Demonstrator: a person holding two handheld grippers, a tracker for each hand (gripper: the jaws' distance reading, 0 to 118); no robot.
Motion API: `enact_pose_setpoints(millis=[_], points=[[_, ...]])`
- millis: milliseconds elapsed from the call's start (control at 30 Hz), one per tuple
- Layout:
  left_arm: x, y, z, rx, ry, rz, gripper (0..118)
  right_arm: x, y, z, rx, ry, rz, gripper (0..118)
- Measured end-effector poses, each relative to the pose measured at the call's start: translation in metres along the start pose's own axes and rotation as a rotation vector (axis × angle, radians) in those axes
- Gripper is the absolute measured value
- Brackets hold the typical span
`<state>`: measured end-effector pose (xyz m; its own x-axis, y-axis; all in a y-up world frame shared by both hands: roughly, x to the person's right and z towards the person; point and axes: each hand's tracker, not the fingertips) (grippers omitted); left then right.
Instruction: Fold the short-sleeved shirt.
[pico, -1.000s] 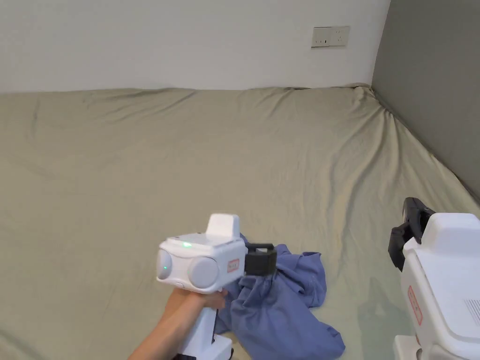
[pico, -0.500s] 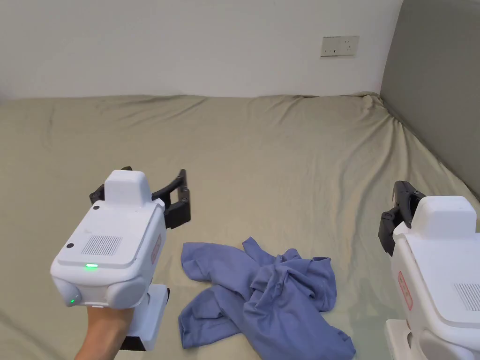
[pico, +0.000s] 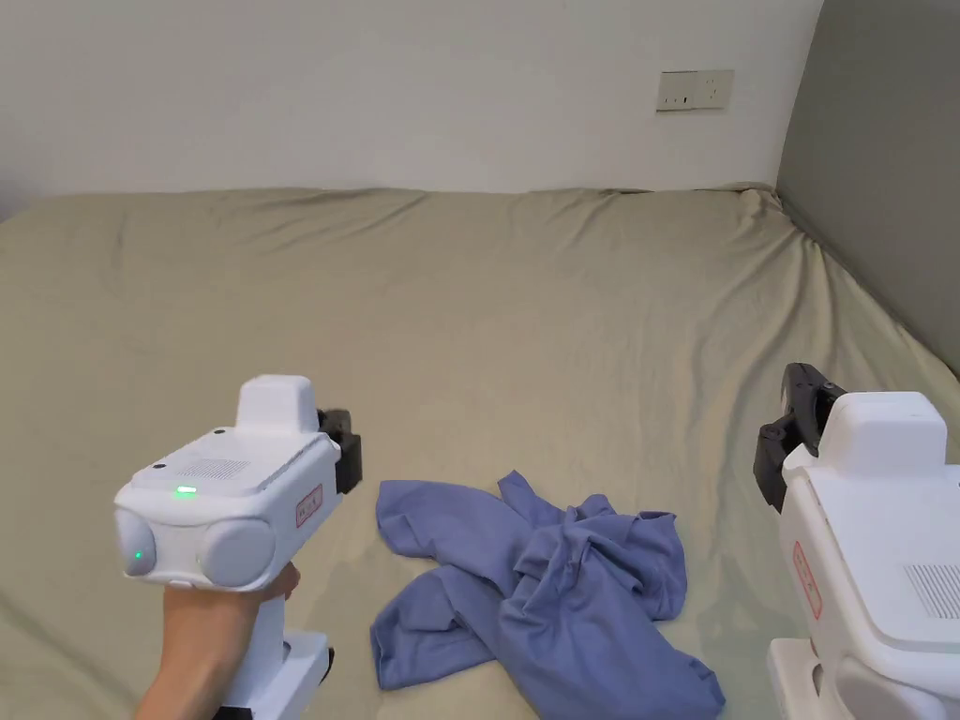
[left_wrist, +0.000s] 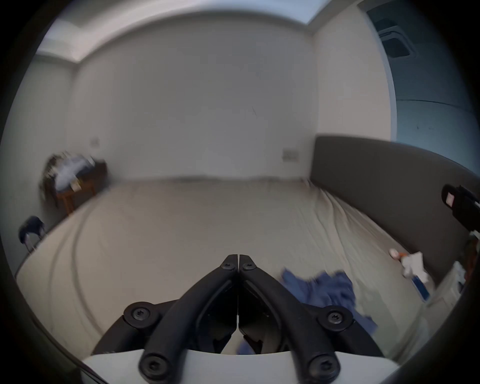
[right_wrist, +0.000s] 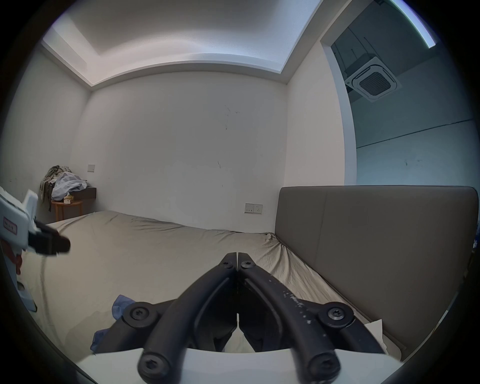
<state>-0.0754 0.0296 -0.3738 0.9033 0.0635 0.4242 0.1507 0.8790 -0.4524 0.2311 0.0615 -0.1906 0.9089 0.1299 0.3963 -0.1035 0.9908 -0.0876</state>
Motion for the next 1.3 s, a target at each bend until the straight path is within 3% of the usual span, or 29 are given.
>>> enact_pose_setpoints(millis=[233, 367, 400, 433, 467, 500, 533, 567, 633, 700, 733, 767, 800, 833, 867, 933, 1100, 1133, 1267, 1300], points=[[0.003, -0.064, -0.06, -0.322, -0.063, 0.041, 0, 0.003, -0.011, -0.005, -0.028, -0.003, -0.008, 1], [0.005, -0.097, -0.078, -0.398, -0.047, 0.084, 1, 0.005, -0.018, -0.01, -0.052, -0.003, -0.007, 1], [0.006, -0.102, -0.081, -0.414, -0.042, 0.09, 6, 0.005, -0.02, -0.011, -0.057, -0.003, -0.005, 1], [0.005, -0.106, -0.084, -0.421, -0.038, 0.111, 22, 0.005, -0.022, -0.013, -0.065, -0.003, -0.002, 1], [0.004, -0.109, -0.088, -0.434, -0.034, 0.134, 61, 0.006, -0.024, -0.015, -0.071, -0.003, -0.002, 1], [0.004, -0.114, -0.092, -0.457, -0.029, 0.149, 90, 0.006, -0.026, -0.017, -0.077, -0.003, -0.003, 1], [0.006, -0.117, -0.095, -0.463, -0.021, 0.155, 109, 0.007, -0.028, -0.019, -0.084, -0.003, -0.005, 1], [0.007, -0.12, -0.096, -0.457, -0.013, 0.155, 115, 0.006, -0.029, -0.021, -0.089, -0.002, -0.006, 1], [0.012, -0.126, -0.1, -0.449, 0.005, 0.159, 105, 0.006, -0.032, -0.024, -0.098, -0.006, -0.007, 1], [0.017, -0.132, -0.108, -0.486, 0.021, 0.125, 75, 0.007, -0.035, -0.028, -0.107, -0.006, -0.01, 1], [0.02, -0.136, -0.111, -0.512, 0.03, 0.116, 52, 0.007, -0.037, -0.03, -0.113, -0.006, -0.011, 1], [0.023, -0.143, -0.116, -0.528, 0.046, 0.104, 39, 0.007, -0.038, -0.032, -0.118, -0.005, -0.011, 1], [0.028, -0.147, -0.113, -0.498, 0.129, 0.045, 38, 0.008, -0.04, -0.034, -0.122, -0.005, -0.011, 1], [0.033, -0.145, -0.112, -0.452, 0.086, 0.017, 37, 0.008, -0.043, -0.036, -0.128, -0.005, -0.011, 1], [0.038, -0.146, -0.112, -0.472, 0.098, -0.002, 28, 0.008, -0.045, -0.04, -0.137, -0.003, -0.01, 1], [0.034, -0.149, -0.109, -0.46, 0.08, 0.0, 0, 0.008, -0.052, -0.05, -0.178, 0.002, -0.01, 2], [0.021, -0.132, -0.088, -0.371, -0.003, 0.137, 0, 0.004, -0.082, -0.11, -0.447, 0.044, -0.028, 9], [0.02, -0.126, -0.082, -0.353, -0.012, 0.149, 0, 0.003, -0.091, -0.124, -0.51, 0.065, -0.051, 17], [0.015, -0.109, -0.064, -0.299, -0.094, 0.217, 0, -0.004, -0.138, -0.181, -0.748, 0.146, -0.151, 86], [0.016, -0.107, -0.061, -0.295, -0.095, 0.216, 0, -0.007, -0.149, -0.192, -0.782, 0.145, -0.18, 96]])
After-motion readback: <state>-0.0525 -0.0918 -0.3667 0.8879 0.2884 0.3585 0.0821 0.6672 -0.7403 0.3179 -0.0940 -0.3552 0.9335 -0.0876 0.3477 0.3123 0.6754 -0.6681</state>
